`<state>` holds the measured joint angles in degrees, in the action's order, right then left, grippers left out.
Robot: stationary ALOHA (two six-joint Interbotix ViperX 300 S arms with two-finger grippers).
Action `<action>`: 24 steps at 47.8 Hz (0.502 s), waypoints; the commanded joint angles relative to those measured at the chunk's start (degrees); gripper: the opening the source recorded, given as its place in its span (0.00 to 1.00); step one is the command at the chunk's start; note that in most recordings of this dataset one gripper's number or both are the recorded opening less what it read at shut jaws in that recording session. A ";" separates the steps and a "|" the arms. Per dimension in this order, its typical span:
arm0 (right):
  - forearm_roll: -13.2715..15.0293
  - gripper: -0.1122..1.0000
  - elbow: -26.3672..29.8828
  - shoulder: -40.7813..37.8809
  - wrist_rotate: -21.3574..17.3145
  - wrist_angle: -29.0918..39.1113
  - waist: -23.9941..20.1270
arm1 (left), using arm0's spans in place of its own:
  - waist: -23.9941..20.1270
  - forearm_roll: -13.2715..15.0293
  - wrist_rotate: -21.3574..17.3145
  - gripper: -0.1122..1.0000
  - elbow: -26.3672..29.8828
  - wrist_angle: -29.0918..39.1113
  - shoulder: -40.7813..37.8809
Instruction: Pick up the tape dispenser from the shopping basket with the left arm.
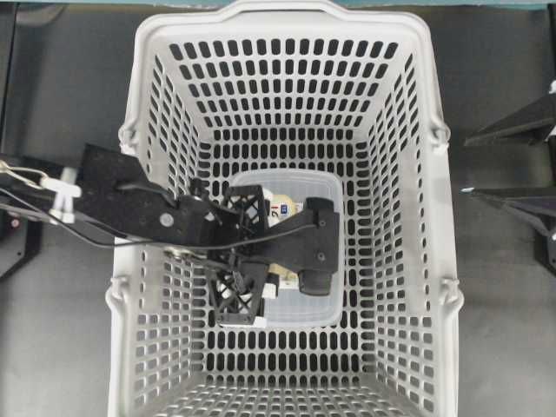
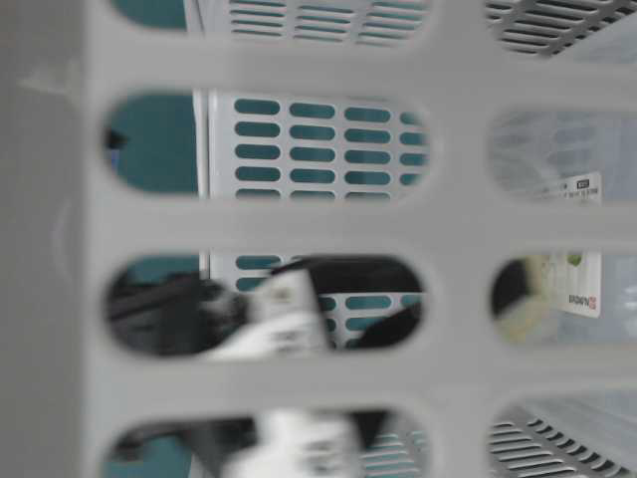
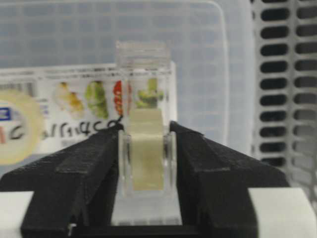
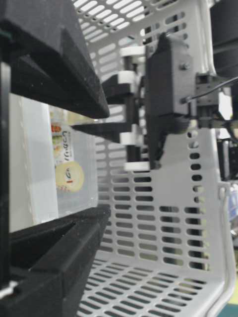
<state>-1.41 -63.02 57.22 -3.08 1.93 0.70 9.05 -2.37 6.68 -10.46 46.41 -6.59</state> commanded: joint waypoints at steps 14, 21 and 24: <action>-0.18 0.73 1.23 -0.09 -0.09 -0.62 -0.18 | -0.18 -0.18 -2.11 0.36 24.26 23.29 4.92; -0.18 0.73 1.23 -0.09 -0.09 -0.70 -0.18 | -0.26 -0.18 -2.02 0.36 26.89 25.31 4.48; -0.18 0.73 1.23 0.00 -0.09 -0.97 -0.18 | -0.26 -0.18 -1.93 0.36 26.63 25.31 4.22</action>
<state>-1.41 -63.11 57.39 -3.08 1.85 0.70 8.96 -2.37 4.66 14.94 71.63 -3.25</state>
